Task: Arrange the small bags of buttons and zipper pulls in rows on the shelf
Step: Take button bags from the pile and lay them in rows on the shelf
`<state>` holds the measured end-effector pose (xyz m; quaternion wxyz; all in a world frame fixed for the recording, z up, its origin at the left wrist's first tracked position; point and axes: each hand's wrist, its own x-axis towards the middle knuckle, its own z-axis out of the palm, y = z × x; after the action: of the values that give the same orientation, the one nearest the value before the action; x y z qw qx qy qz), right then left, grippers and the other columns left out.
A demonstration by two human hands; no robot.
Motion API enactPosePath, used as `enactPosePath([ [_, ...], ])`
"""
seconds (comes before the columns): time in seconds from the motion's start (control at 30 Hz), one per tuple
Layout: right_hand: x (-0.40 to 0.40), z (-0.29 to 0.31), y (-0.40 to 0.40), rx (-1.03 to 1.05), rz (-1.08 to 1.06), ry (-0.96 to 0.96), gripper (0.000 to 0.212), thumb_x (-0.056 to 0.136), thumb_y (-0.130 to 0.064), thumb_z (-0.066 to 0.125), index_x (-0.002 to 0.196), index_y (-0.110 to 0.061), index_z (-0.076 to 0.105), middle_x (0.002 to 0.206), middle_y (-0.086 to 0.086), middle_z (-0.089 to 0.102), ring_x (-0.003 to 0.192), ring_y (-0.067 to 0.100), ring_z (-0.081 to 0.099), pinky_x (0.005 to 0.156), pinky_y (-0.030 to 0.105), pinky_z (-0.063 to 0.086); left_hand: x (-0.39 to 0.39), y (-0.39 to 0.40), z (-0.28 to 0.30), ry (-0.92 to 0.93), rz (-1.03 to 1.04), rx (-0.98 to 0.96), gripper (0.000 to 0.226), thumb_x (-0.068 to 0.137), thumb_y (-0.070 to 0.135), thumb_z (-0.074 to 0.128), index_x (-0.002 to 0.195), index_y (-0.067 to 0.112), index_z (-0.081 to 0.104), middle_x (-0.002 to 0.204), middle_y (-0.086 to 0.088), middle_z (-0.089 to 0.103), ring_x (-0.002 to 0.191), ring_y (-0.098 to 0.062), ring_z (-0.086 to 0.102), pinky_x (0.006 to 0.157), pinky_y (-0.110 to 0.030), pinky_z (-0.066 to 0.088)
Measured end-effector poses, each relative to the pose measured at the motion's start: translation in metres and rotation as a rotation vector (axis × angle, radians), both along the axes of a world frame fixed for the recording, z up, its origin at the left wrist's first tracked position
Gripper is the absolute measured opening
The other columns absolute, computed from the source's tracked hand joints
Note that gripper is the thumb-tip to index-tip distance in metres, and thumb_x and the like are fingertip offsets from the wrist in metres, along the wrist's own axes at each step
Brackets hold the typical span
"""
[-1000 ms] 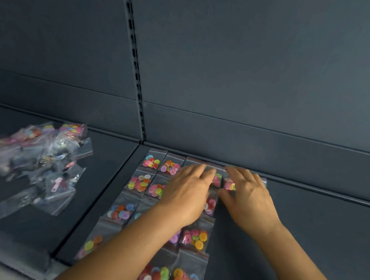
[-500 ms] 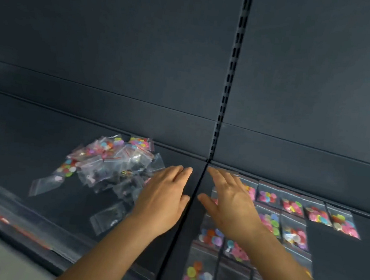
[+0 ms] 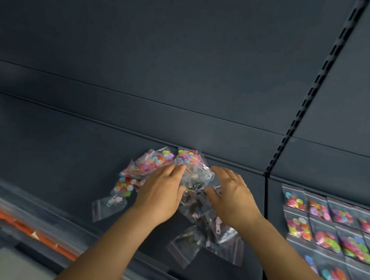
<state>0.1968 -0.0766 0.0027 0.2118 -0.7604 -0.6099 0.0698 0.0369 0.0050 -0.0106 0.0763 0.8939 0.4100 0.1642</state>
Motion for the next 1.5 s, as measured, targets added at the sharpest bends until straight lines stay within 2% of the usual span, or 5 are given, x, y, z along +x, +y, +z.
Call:
enactPosePath([
  [0.5,-0.058,0.000,0.116,-0.046,0.163,-0.045,0.042,0.094,-0.035,0.049,0.133,-0.019,0.047,0.124,0.007,0.060,0.119,0.026,0.049,0.098,0.031,0.038,-0.053,0.076,-0.010,-0.072,0.286,-0.186,0.046,0.089,0.039,0.057,0.129,0.018,0.050,0.116,-0.002,0.062,0.108,-0.023,0.055,0.094,-0.037,0.044],
  [0.9,-0.071,-0.005,0.154,-0.175,0.079,-0.157,0.029,0.090,-0.021,0.052,0.118,-0.016,0.055,0.112,0.010,0.064,0.111,0.030,0.054,0.082,0.030,0.043,-0.041,0.093,-0.020,-0.228,0.363,-0.250,0.040,0.082,0.037,0.067,0.116,0.016,0.060,0.105,-0.003,0.064,0.106,-0.025,0.048,0.087,-0.033,0.042],
  [1.13,-0.065,-0.003,0.144,-0.111,0.055,0.080,0.015,0.081,-0.023,0.059,0.093,-0.023,0.069,0.082,0.001,0.070,0.081,0.021,0.064,0.067,0.026,0.049,-0.044,0.090,-0.018,-0.389,0.324,-0.228,0.010,0.081,0.035,0.067,0.090,0.029,0.066,0.064,0.015,0.054,0.090,-0.019,0.053,0.087,-0.036,0.041],
  [1.33,-0.062,0.002,0.131,0.028,-0.016,0.270,0.009,0.084,-0.018,0.062,0.079,-0.013,0.067,0.075,0.001,0.071,0.072,0.020,0.068,0.068,0.028,0.053,-0.037,0.082,-0.002,-0.372,0.298,-0.239,0.015,0.080,0.027,0.066,0.070,0.033,0.055,0.061,0.016,0.055,0.081,-0.018,0.060,0.092,-0.037,0.039],
  [1.5,-0.052,0.015,0.115,0.184,-0.071,0.480,0.008,0.084,-0.014,0.059,0.079,-0.017,0.064,0.069,-0.006,0.066,0.053,-0.001,0.054,0.049,0.007,0.038,-0.026,0.075,0.015,-0.613,0.227,-0.331,0.018,0.081,0.016,0.066,0.072,0.028,0.057,0.070,0.016,0.061,0.072,-0.002,0.059,0.075,-0.022,0.046],
])
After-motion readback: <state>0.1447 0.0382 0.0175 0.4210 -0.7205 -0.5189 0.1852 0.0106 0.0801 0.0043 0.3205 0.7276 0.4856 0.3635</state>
